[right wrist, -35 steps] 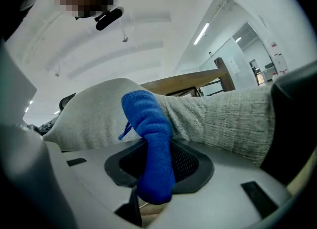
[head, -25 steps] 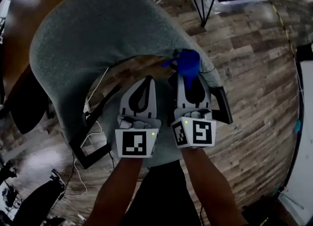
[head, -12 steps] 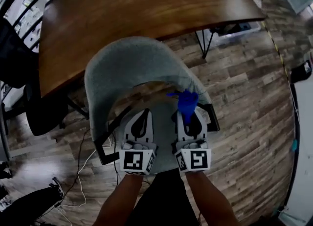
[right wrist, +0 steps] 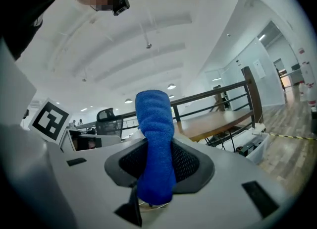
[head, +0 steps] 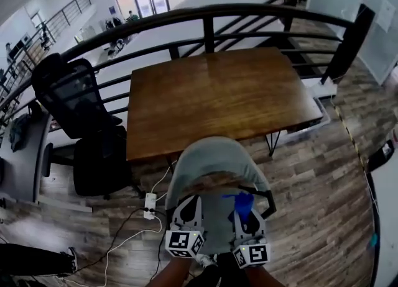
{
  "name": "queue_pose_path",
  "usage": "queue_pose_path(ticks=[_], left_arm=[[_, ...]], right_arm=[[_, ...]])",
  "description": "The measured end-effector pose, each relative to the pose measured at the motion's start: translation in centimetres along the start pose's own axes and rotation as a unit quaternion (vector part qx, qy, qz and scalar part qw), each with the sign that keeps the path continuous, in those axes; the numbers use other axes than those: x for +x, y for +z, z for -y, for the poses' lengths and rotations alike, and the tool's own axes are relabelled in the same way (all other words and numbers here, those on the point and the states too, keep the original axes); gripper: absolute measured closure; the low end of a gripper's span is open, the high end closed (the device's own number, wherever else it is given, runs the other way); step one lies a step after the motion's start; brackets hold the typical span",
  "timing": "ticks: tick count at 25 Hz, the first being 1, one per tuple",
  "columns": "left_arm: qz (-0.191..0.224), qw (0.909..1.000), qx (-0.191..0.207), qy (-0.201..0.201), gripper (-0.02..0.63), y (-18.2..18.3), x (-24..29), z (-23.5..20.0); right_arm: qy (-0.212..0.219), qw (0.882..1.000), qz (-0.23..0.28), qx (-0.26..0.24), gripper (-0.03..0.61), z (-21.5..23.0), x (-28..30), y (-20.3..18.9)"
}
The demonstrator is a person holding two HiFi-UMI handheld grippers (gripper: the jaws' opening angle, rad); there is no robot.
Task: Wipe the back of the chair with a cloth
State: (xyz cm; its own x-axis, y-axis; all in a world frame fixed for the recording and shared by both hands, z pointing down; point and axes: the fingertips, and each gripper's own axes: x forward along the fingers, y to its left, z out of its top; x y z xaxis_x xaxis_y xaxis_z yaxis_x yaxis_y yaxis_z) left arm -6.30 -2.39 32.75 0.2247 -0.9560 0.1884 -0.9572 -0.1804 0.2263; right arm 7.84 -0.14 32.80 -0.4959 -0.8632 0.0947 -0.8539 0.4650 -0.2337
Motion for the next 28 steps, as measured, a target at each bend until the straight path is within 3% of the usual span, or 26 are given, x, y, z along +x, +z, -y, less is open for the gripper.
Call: queue_pose_path(ticks=[5, 10, 15, 20, 28], left_arm=[[0.032, 0.9994, -0.01, 0.009, 0.612, 4.9, -1.8, 0.8], [0.026, 0.9996, -0.007, 0.008, 0.612, 6.7, -5.8, 3.9], [0.04, 0.998, -0.006, 0.049, 0.612, 8.1, -7.9, 5.1], [0.047, 0.9964, -0.039, 0.059, 0.612, 9.2, -9.0, 7.6], [0.088, 0.9936, -0.006, 0.071, 0.611, 13.0, -10.0, 8.9]], right_arm=[[0.041, 0.998, 0.026, -0.029, 0.454, -1.7, -0.4, 6.0], [0.081, 0.996, 0.024, -0.042, 0.456, -3.6, -2.5, 8.6], [0.138, 0.988, 0.036, -0.066, 0.456, -4.4, -2.7, 11.3], [0.169, 0.978, 0.029, -0.118, 0.456, -4.1, -4.4, 13.0], [0.174, 0.978, 0.048, -0.103, 0.456, -2.7, -5.3, 14.5]])
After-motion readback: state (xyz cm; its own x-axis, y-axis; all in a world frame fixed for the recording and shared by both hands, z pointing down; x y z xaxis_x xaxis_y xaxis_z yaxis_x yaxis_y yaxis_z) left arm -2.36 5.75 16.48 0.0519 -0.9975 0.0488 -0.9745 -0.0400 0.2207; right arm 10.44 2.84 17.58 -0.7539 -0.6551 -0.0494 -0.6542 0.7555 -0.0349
